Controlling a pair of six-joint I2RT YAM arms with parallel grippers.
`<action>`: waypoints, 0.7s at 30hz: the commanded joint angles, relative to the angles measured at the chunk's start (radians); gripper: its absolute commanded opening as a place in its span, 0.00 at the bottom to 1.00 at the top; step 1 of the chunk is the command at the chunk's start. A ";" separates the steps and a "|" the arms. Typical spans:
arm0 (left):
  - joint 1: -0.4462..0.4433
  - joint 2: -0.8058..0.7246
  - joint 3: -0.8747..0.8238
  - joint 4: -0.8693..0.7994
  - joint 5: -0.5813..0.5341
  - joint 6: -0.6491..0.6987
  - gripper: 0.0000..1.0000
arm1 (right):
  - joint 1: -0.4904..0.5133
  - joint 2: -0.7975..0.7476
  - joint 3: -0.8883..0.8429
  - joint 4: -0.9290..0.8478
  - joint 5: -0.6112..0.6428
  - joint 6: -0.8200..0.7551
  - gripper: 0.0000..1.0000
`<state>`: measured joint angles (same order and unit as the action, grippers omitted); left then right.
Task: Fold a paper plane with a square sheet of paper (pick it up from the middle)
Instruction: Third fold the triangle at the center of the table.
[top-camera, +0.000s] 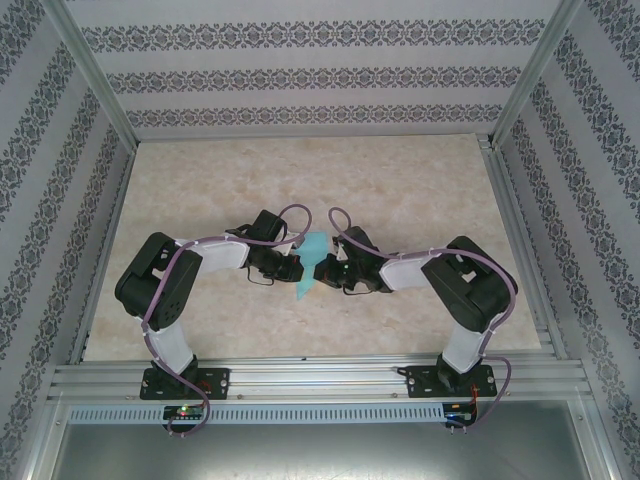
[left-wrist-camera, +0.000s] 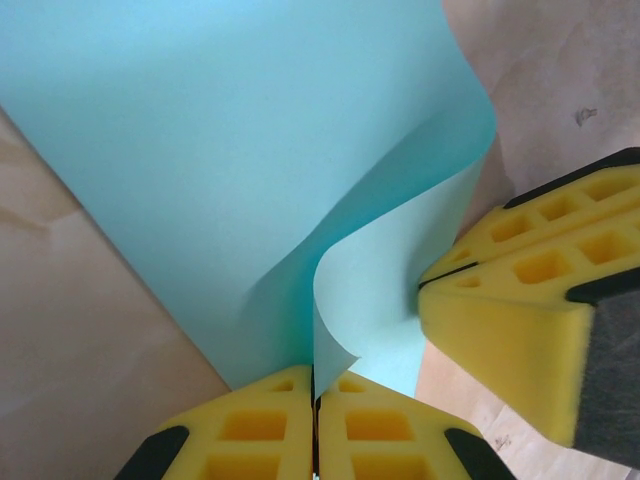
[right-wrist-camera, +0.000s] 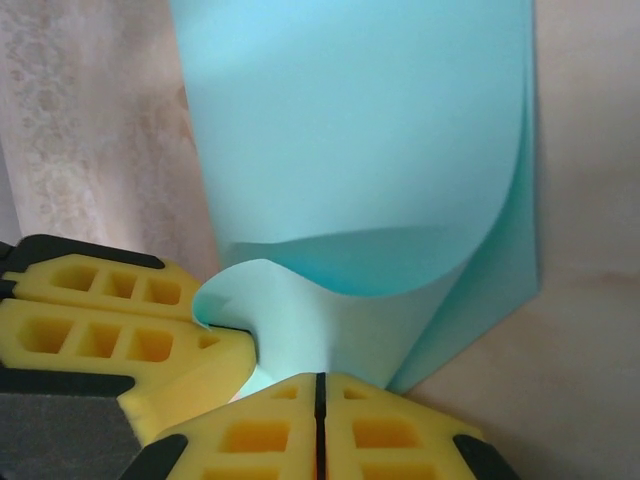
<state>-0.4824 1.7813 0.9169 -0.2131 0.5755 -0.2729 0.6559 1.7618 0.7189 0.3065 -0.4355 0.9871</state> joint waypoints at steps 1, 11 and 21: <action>0.006 0.036 0.003 -0.078 -0.047 0.026 0.09 | -0.030 -0.069 0.027 -0.050 -0.008 -0.042 0.10; 0.007 0.040 0.007 -0.080 -0.044 0.026 0.09 | -0.054 -0.018 0.074 -0.080 -0.031 -0.064 0.11; 0.007 0.039 0.007 -0.086 -0.047 0.032 0.09 | -0.055 0.060 0.098 -0.237 0.058 -0.123 0.11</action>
<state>-0.4824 1.7855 0.9253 -0.2249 0.5755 -0.2680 0.6041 1.7935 0.8028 0.1593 -0.4309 0.9073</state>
